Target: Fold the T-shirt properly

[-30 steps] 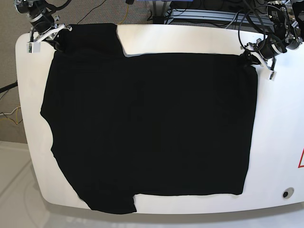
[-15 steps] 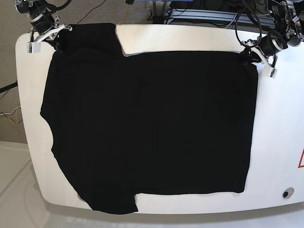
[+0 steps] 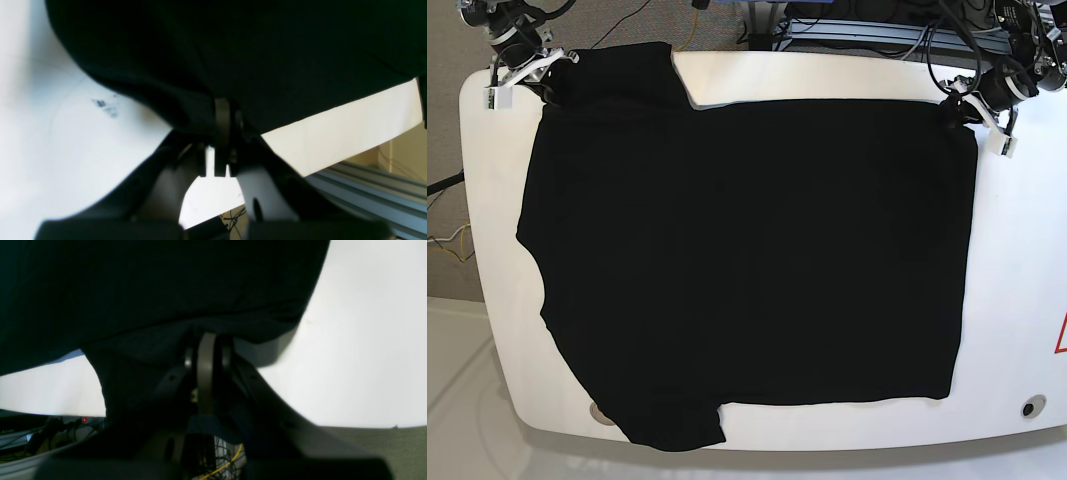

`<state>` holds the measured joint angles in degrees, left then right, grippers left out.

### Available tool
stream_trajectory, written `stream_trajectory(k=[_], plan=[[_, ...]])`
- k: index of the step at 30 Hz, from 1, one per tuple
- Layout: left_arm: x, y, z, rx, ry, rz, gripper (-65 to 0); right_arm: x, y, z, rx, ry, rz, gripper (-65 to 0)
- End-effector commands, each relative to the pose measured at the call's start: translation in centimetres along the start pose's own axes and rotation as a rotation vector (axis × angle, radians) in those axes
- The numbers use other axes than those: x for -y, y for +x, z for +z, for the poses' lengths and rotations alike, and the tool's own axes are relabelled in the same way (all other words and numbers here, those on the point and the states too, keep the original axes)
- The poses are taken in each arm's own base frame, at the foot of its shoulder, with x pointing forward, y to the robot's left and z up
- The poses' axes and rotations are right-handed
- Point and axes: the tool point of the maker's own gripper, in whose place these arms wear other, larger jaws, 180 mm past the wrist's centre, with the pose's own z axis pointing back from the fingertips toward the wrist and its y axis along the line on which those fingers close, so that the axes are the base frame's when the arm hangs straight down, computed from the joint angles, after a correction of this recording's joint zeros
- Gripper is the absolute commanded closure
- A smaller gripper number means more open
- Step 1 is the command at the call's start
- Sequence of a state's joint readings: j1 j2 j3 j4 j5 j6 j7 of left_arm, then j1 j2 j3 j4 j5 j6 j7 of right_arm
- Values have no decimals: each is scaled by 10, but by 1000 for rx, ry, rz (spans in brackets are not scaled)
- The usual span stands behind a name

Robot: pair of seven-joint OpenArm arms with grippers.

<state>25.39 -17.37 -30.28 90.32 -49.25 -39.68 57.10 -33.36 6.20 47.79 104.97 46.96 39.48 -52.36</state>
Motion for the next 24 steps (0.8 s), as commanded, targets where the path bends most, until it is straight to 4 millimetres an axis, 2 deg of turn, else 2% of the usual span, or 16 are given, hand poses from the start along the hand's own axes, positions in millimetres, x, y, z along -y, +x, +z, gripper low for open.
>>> stream_trajectory(k=[1, 3, 7, 9, 17, 24], plan=[[-1, -1, 6, -8, 1, -9, -54, -1, 8, 5, 31, 7, 17, 0], [-1, -4, 7, -18, 3, -8, -107, 0, 6, 6, 26, 5, 14, 0], [-5, -8, 11, -19, 14, 4, -157, 1, 3, 8, 18, 2, 10, 0], [-10, -16, 17, -17, 28, 32, -182, 0, -2, 13, 11, 5, 0, 0], [-18, -17, 27, 8, 57, 52, -175, -4, -1, 17, 24, 23, -11, 0], [-16, -12, 21, 12, 42, 45, -176, -10, 9, 14, 63, 59, -30, 0]])
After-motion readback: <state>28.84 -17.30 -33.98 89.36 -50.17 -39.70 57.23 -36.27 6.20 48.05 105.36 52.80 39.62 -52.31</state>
